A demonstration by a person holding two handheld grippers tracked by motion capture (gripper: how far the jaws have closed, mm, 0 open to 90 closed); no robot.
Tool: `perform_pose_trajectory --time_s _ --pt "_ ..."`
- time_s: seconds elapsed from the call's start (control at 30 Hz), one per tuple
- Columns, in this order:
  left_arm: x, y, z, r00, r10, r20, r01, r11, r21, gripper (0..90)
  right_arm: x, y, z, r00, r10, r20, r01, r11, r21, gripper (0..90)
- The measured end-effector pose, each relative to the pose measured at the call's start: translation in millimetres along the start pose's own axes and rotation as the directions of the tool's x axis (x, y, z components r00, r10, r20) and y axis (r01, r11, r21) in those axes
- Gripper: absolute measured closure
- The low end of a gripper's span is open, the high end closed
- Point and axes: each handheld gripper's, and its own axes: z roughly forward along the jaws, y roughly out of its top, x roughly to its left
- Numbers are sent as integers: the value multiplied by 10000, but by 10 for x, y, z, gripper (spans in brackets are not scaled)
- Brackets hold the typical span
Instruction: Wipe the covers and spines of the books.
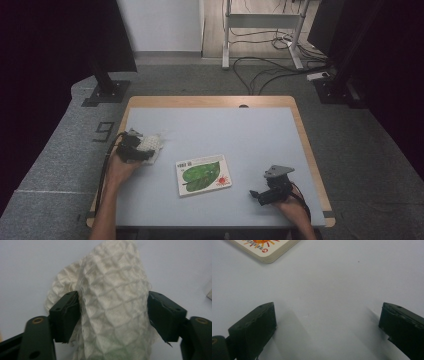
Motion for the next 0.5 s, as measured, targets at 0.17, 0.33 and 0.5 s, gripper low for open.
perform_pose_trajectory --time_s 0.17,0.33,0.5 --pt "21 -46 1 9990 -296 335 305 9992 -274 523 1 0 0 10000 14 3 -14 10000 -8 8" --pt "2 -34 -88 9995 -10 305 24 9990 -448 628 0 0 0 10000 15 -2 -15 10000 -10 9" --pt "9 -26 -239 9990 68 448 -38 9978 -669 638 1 -1 -1 10000 17 2 -17 10000 -15 9"
